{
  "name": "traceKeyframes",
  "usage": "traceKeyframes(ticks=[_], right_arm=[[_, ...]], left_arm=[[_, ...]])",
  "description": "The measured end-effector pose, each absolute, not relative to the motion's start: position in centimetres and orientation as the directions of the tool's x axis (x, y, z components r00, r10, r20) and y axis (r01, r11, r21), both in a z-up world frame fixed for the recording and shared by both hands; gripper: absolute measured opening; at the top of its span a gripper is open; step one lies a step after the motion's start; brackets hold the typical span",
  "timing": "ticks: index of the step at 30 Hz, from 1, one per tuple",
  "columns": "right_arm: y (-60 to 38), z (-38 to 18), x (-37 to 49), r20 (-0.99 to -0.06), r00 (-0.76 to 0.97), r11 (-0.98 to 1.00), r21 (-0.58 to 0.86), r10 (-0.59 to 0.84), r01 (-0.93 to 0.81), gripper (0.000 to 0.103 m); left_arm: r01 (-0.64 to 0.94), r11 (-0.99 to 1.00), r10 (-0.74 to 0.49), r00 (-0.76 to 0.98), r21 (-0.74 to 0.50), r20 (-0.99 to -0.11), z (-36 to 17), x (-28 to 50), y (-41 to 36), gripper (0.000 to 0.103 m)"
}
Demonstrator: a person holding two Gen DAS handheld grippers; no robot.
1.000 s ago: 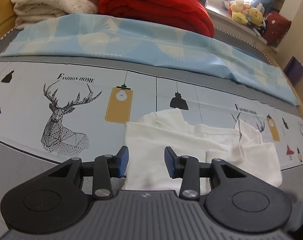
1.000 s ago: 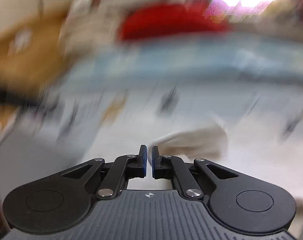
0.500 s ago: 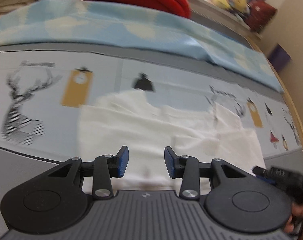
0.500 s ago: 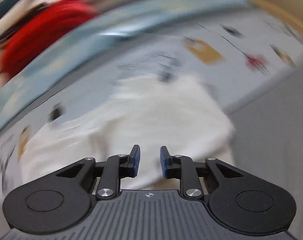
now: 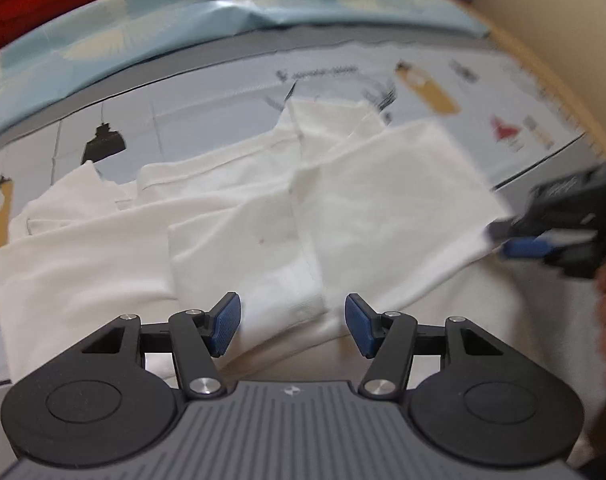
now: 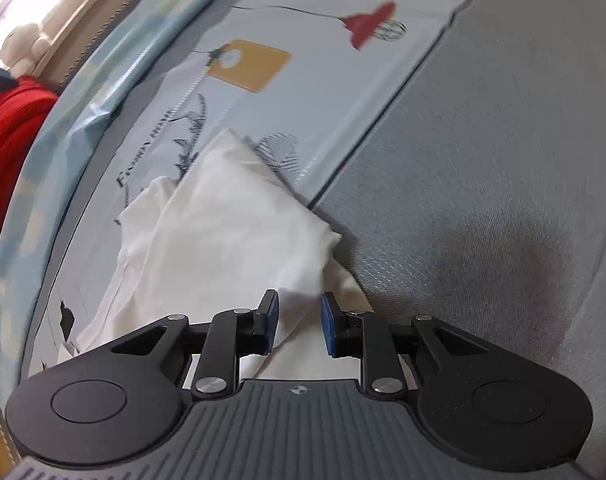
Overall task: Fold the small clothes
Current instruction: 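Pinch the shirt side with the left tool while the right tool grasps the fold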
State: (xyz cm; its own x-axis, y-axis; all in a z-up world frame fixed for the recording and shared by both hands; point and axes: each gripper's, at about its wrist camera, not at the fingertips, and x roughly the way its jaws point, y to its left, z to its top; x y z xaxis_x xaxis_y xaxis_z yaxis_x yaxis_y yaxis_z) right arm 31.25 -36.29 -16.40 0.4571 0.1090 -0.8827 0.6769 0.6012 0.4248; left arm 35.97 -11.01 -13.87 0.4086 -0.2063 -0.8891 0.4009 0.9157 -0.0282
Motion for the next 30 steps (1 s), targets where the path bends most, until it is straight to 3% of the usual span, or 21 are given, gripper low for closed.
traceKeyframes(ticks=[2,3,6,10,14,20,23,25,30], right_arm=[[-36.8,-16.7,31.3,-0.883,0.455,0.586,0.429,0.112,0.688,0.024],[-36.9,-16.9,31.4,-0.883,0.456,0.578,0.429,0.108,0.694,0.024],[-37.2,-17.1,31.6,-0.884,0.456,0.563,0.43,0.103,0.705,0.024],[-37.1,-17.3,31.8,-0.883,0.455,0.533,0.44,0.113,0.723,0.024],[-36.4,-17.7,32.0,-0.87,0.471,0.506,0.474,0.146,0.72,0.033],[-35.1,-17.9,32.2,-0.885,0.442,0.522,0.447,0.144,0.726,0.032],[-35.1,-17.9,32.2,-0.882,0.447,0.523,0.453,0.146,0.722,0.021],[-35.1,-17.7,32.3,-0.878,0.456,0.528,0.46,0.147,0.714,0.008],[-35.2,-17.2,32.1,-0.873,0.469,0.53,0.465,0.138,0.709,0.002]], left_arm=[[0.389,0.921,-0.164,0.431,0.019,-0.888,-14.5,36.2,-10.8,0.042],[0.369,0.929,-0.14,0.443,0.039,-0.885,-14.4,36.4,-10.4,0.022],[0.26,0.964,-0.091,0.53,0.06,-0.843,-12.1,37.1,-7.4,0.019],[-0.069,0.998,0.033,0.613,-0.011,-0.789,-8.5,37.1,-0.1,0.019],[-0.359,0.926,0.101,0.537,-0.119,-0.838,-9.2,36.7,6.5,0.02],[-0.501,0.775,-0.181,0.407,-0.385,-0.895,-13.2,37.1,11.8,0.033],[-0.563,0.731,-0.159,0.408,-0.386,-0.899,-13.7,36.9,13.7,0.039],[-0.57,0.725,-0.159,0.409,-0.388,-0.898,-14.0,37.3,14.4,0.045],[-0.582,0.736,-0.145,0.363,-0.346,-0.92,-15.0,38.2,15.1,0.041]])
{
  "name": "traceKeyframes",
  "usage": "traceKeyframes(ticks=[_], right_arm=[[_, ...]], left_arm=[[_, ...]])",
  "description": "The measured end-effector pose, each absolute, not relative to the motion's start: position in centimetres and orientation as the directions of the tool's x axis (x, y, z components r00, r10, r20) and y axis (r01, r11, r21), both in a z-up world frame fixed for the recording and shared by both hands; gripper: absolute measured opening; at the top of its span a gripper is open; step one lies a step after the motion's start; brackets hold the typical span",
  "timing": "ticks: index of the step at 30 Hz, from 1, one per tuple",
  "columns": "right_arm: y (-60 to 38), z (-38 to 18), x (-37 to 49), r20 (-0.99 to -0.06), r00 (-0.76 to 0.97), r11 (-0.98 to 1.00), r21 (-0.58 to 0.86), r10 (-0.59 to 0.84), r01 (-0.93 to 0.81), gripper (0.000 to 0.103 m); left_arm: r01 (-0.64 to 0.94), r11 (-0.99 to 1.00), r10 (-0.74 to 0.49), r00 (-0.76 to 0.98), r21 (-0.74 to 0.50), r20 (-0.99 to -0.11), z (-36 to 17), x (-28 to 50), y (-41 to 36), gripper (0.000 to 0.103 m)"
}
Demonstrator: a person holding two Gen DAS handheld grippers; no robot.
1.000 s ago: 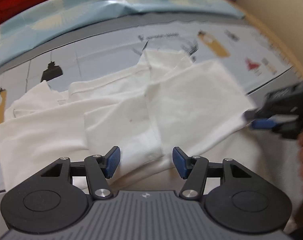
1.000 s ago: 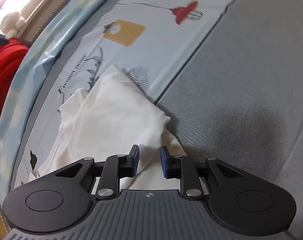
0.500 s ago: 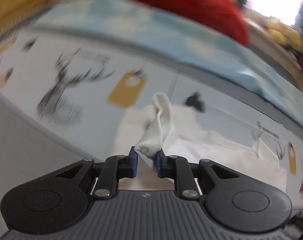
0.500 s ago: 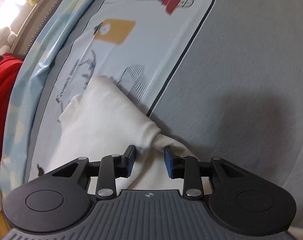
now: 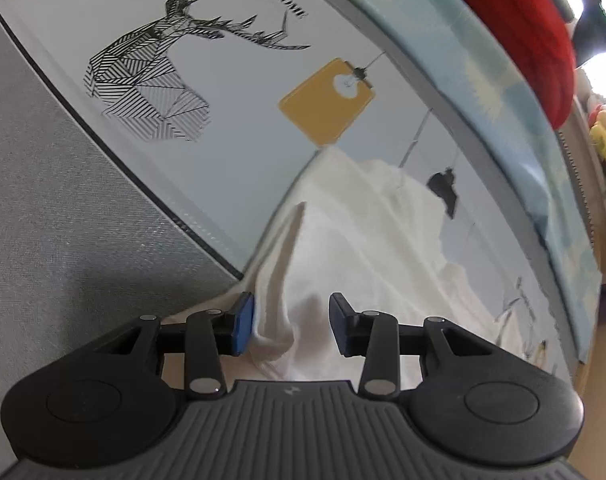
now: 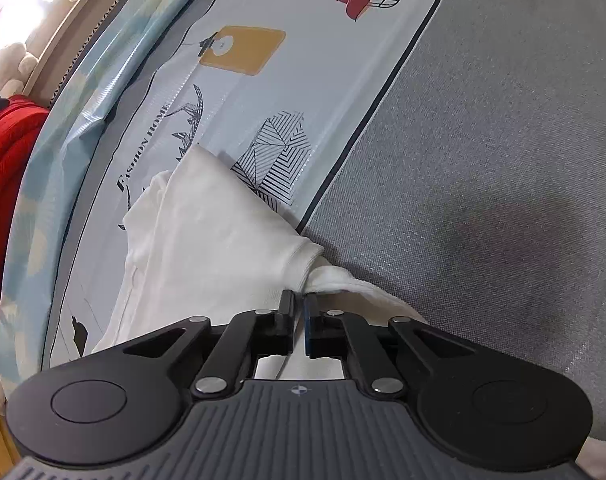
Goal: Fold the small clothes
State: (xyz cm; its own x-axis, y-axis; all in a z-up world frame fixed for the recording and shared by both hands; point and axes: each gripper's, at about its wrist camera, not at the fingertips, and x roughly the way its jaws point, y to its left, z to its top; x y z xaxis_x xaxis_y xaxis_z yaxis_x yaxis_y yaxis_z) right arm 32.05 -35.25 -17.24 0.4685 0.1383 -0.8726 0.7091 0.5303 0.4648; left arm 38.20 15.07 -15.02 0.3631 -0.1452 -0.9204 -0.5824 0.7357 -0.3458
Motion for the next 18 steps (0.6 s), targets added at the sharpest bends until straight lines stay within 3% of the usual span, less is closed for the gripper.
traceKeyframes(ticks=[2,3,4,9,12,14,16,18], right_arm=[[-35.3,-17.2,32.0,-0.87,0.474,0.529,0.467,0.135,0.708,0.001],[-35.3,-17.2,32.0,-0.869,0.476,0.527,0.47,0.135,0.708,0.0],[-35.4,-17.1,31.9,-0.866,0.481,0.521,0.475,0.135,0.709,0.0],[-36.2,-16.4,30.9,-0.845,0.523,0.455,0.513,0.115,0.728,0.0],[-37.2,-15.9,30.2,-0.829,0.555,0.414,0.528,0.064,0.741,0.0],[-37.9,-15.7,29.6,-0.826,0.563,0.388,0.523,0.012,0.759,0.0],[-38.3,-15.9,29.2,-0.839,0.544,0.372,0.499,-0.017,0.783,0.0],[-38.4,-16.6,29.7,-0.852,0.521,0.376,0.498,0.045,0.782,0.003]], left_arm=[[-0.574,0.752,-0.121,0.364,-0.324,-0.924,-15.1,38.5,15.1,0.026],[-0.558,0.766,-0.113,0.371,-0.318,-0.922,-14.9,38.6,15.1,0.007],[-0.53,0.79,-0.1,0.386,-0.309,-0.917,-14.4,38.9,14.8,0.004],[-0.284,0.86,-0.201,0.576,-0.425,-0.792,-9.4,39.0,12.4,0.003],[-0.175,0.885,-0.224,0.652,-0.431,-0.724,-7.1,38.5,11.3,0.003],[-0.234,0.879,-0.193,0.623,-0.416,-0.758,-7.9,38.4,11.8,0.004],[-0.361,0.87,-0.113,0.515,-0.334,-0.85,-10.1,38.7,13.0,0.004],[-0.455,0.841,-0.081,0.427,-0.291,-0.901,-12.0,38.6,14.4,0.005]])
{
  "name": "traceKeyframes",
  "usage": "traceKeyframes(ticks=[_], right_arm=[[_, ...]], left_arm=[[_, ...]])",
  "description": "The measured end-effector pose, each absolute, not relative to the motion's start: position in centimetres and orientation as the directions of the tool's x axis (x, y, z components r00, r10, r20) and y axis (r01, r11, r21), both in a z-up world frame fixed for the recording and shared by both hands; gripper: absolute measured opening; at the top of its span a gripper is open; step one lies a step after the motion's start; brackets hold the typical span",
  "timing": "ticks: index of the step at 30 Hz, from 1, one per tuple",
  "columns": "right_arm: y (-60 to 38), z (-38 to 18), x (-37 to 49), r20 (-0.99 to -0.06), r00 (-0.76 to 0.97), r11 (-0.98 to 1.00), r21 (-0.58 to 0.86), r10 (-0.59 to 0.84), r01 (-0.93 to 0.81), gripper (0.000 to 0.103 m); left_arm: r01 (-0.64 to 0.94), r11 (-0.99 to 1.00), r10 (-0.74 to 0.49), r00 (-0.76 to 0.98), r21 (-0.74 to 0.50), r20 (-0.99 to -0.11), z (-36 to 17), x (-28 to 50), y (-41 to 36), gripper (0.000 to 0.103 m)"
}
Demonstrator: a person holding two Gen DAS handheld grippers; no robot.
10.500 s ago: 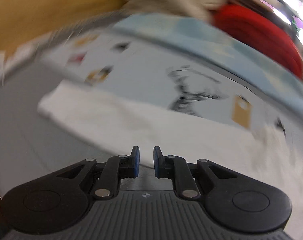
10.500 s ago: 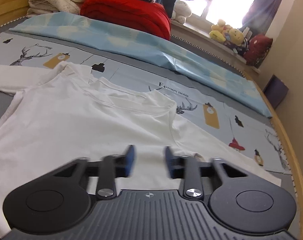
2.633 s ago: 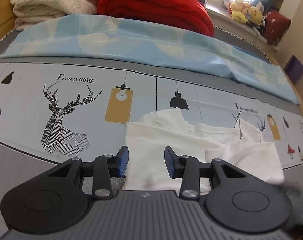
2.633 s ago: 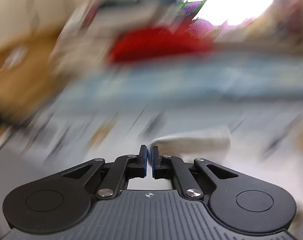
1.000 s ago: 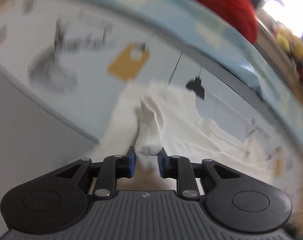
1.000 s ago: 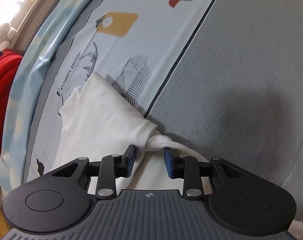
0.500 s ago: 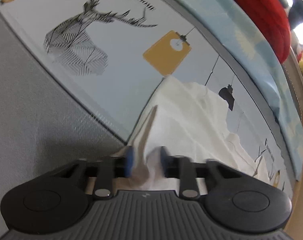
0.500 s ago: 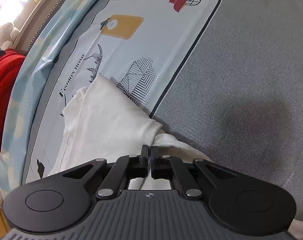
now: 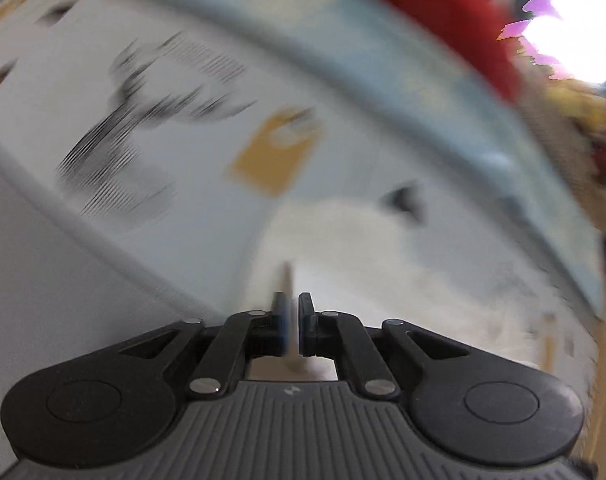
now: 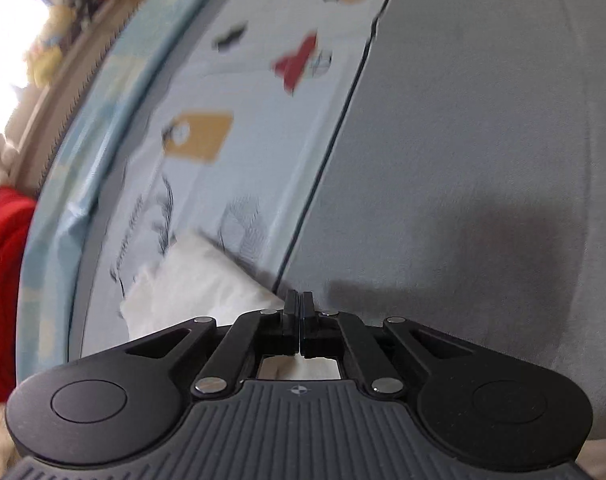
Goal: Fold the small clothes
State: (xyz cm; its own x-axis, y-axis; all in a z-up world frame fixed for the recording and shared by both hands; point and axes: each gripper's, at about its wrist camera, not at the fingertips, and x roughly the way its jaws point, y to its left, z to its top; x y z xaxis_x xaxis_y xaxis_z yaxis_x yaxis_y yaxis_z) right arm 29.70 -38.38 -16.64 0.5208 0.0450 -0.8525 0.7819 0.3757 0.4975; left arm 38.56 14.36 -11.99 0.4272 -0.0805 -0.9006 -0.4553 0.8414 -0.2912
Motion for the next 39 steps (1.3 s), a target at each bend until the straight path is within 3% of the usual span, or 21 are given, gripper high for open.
traceKeyframes(ticks=[2,7,14,16,19,27,34,39], right_arm=[[-37.9,-17.0,30.0,-0.864,0.494,0.39,0.489,0.094,0.78,0.003],[-36.7,-15.0,30.4,-0.853,0.521,0.48,0.472,0.035,0.74,0.003],[-36.3,-14.9,31.4,-0.787,0.612,0.51,0.558,0.074,0.655,0.003],[-36.5,-15.6,31.8,-0.781,0.617,0.504,0.574,0.1,0.645,0.003],[-37.0,-17.8,32.6,-0.811,0.564,0.484,0.561,0.157,0.672,0.003],[-35.7,-16.9,33.2,-0.817,0.556,0.52,0.545,0.152,0.658,0.005],[-35.7,-18.0,33.4,-0.867,0.467,0.511,0.485,0.174,0.71,0.005],[-35.0,-13.2,33.5,-0.854,0.513,0.597,0.455,0.082,0.661,0.006]], left_arm=[[-0.491,0.808,-0.111,0.414,-0.324,-0.903,-12.6,38.5,15.3,0.005],[-0.443,0.827,-0.11,0.475,-0.345,-0.873,-11.2,38.9,14.9,0.009],[-0.388,0.822,-0.224,0.454,-0.418,-0.862,-13.2,39.6,13.8,0.01],[-0.381,0.826,-0.24,0.431,-0.417,-0.87,-14.0,39.7,13.3,0.015],[-0.424,0.836,-0.193,0.368,-0.349,-0.909,-15.7,39.9,13.3,0.022],[-0.399,0.85,-0.181,0.392,-0.344,-0.902,-15.1,39.9,12.8,0.022],[-0.478,0.827,-0.171,0.289,-0.297,-0.942,-16.5,38.9,13.2,0.022],[-0.273,0.929,-0.11,0.443,-0.251,-0.89,-10.6,37.0,10.7,0.022]])
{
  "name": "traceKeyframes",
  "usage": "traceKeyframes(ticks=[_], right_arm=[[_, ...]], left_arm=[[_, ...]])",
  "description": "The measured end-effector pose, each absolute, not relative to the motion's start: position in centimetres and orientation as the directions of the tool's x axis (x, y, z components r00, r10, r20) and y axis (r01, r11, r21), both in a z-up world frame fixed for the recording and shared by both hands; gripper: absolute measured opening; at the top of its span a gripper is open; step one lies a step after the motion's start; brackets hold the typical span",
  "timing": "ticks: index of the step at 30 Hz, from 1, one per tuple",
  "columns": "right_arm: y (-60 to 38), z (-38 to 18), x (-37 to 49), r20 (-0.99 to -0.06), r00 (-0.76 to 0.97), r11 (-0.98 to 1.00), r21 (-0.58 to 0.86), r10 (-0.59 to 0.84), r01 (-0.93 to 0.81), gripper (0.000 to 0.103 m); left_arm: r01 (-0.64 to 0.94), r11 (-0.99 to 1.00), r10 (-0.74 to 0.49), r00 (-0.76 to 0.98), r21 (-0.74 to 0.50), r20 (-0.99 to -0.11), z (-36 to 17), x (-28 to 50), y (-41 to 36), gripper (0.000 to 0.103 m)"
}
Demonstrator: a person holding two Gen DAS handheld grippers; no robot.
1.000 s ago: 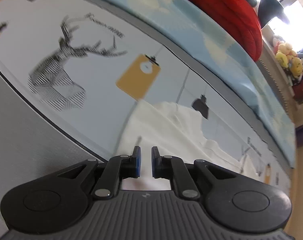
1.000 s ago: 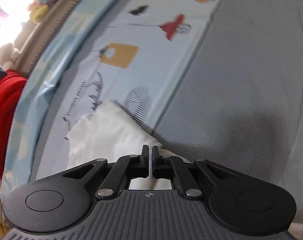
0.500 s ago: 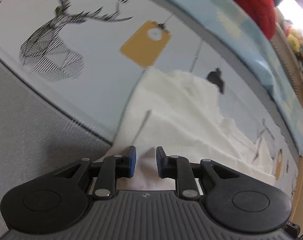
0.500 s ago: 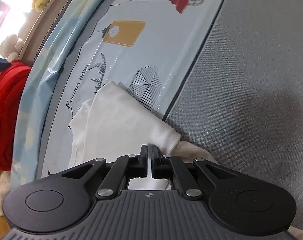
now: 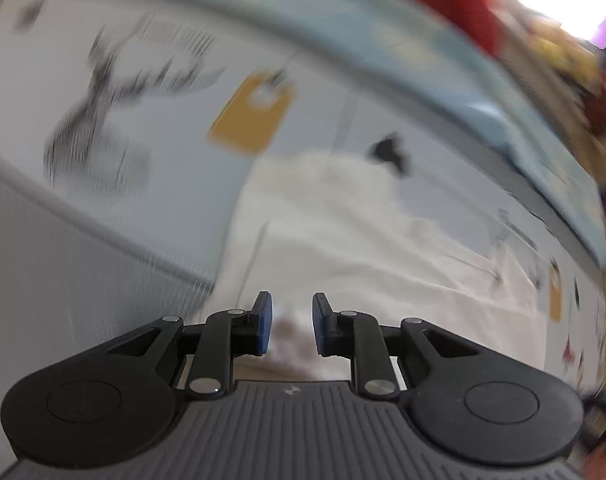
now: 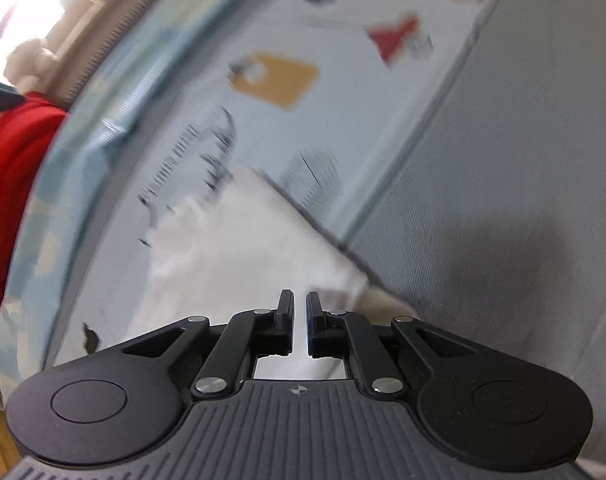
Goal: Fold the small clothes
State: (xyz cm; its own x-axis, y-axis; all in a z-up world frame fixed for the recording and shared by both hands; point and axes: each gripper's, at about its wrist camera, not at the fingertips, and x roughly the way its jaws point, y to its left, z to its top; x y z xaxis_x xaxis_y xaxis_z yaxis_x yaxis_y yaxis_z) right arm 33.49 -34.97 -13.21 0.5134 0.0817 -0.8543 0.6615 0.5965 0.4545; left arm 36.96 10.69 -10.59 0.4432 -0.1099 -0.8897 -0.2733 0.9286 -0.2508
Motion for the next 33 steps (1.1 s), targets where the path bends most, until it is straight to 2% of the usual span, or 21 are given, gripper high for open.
traceKeyframes(ticks=[3,7,12,15,18,21,23,24,26,29,33], right_arm=[[-35.0,-9.0,32.3,-0.812,0.583,0.643,0.462,0.028,0.611,0.006],[-35.3,-3.2,27.9,-0.735,0.677,0.721,0.449,-0.037,0.527,0.006],[-37.1,2.7,20.1,-0.615,0.787,0.785,0.51,0.047,0.352,0.007],[-38.2,4.0,14.7,-0.574,0.811,0.848,0.481,0.112,0.223,0.023],[-38.6,2.0,9.6,-0.605,0.788,0.904,0.391,0.111,0.172,0.024],[-38.5,-2.1,5.3,-0.641,0.764,0.926,0.328,0.075,0.184,0.024],[-38.7,-4.6,3.5,-0.699,0.712,0.903,0.345,0.066,0.255,0.021],[-39.1,-5.1,2.5,-0.685,0.722,0.878,0.398,0.092,0.265,0.021],[-39.1,-5.4,1.9,-0.682,0.726,0.877,0.398,0.086,0.27,0.021],[-38.5,-6.5,2.4,-0.687,0.723,0.905,0.351,0.074,0.241,0.021],[-38.3,-10.4,4.0,-0.763,0.642,0.902,0.324,0.071,0.285,0.021]], left_arm=[[-0.19,0.964,-0.063,0.515,-0.186,-0.855,-6.4,34.0,9.5,0.022],[-0.086,0.97,-0.13,0.603,-0.227,-0.787,-0.4,28.1,9.6,0.022],[0.049,0.986,-0.149,0.694,-0.161,-0.704,3.9,19.0,8.3,0.022],[0.137,0.98,-0.199,0.71,-0.144,-0.675,3.2,12.7,8.1,0.022],[0.165,0.978,-0.21,0.709,-0.131,-0.673,-0.4,7.6,8.7,0.022],[0.09,0.979,-0.199,0.63,-0.184,-0.75,-5.4,4.7,9.7,0.02],[0.078,0.971,-0.225,0.607,-0.225,-0.762,-7.3,4.1,10.1,0.02],[0.081,0.973,-0.22,0.589,-0.215,-0.778,-8.4,3.9,10.1,0.02],[0.05,0.988,-0.151,0.558,-0.149,-0.816,-9.5,4.7,10.2,0.02],[0.004,0.977,-0.177,0.569,-0.213,-0.803,-9.6,5.1,11.6,0.02],[-0.076,0.958,-0.2,0.509,-0.275,-0.837,-11.5,6.1,13.3,0.02]])
